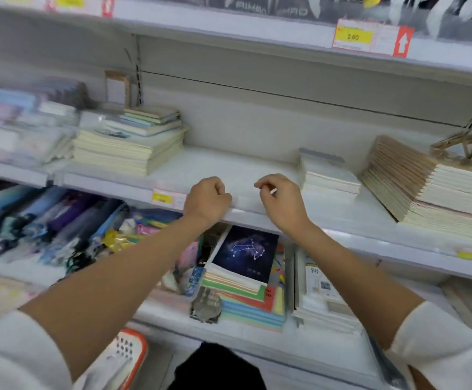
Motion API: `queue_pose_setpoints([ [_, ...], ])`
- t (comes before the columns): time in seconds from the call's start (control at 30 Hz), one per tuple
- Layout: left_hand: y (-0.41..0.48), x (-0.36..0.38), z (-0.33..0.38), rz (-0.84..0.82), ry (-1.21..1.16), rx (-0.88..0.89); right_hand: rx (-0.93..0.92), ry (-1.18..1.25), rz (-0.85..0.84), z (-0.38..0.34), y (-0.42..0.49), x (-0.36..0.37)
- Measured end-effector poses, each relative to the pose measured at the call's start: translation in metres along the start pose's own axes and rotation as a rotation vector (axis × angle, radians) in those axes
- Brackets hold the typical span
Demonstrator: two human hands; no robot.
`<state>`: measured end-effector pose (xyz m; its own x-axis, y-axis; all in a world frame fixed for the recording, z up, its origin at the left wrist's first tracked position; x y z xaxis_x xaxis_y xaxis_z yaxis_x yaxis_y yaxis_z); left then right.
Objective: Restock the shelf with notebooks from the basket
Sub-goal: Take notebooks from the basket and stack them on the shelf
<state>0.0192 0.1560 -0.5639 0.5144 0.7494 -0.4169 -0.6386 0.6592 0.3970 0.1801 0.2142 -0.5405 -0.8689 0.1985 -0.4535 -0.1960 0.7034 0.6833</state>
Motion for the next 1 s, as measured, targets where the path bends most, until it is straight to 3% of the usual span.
queue_pose_setpoints([
  [0.5,-0.158,-0.241,-0.274,0.244,0.241,-0.55,0.089,0.216,-0.751,-0.142,-0.228,0.218],
  [0.8,-0.281,-0.302,-0.394,0.378,0.317,-0.998,0.252,0.083,-1.167,-0.128,-0.367,0.286],
  [1.0,-0.365,-0.313,-0.427,0.457,0.29,-1.289,0.141,-0.036,-1.338,-0.127,-0.405,0.31],
])
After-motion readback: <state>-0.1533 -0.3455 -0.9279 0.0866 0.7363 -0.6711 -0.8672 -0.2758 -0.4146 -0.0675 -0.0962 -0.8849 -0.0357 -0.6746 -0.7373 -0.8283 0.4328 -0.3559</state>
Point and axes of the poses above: each hand's wrist, its own y-axis towards the middle knuckle, its own x-axis out of the palm, z = x × y, the point moved 4 cm from there along y, towards the middle knuckle, and after that the axes turned 14 degrees about z, right-handed, at the moved point
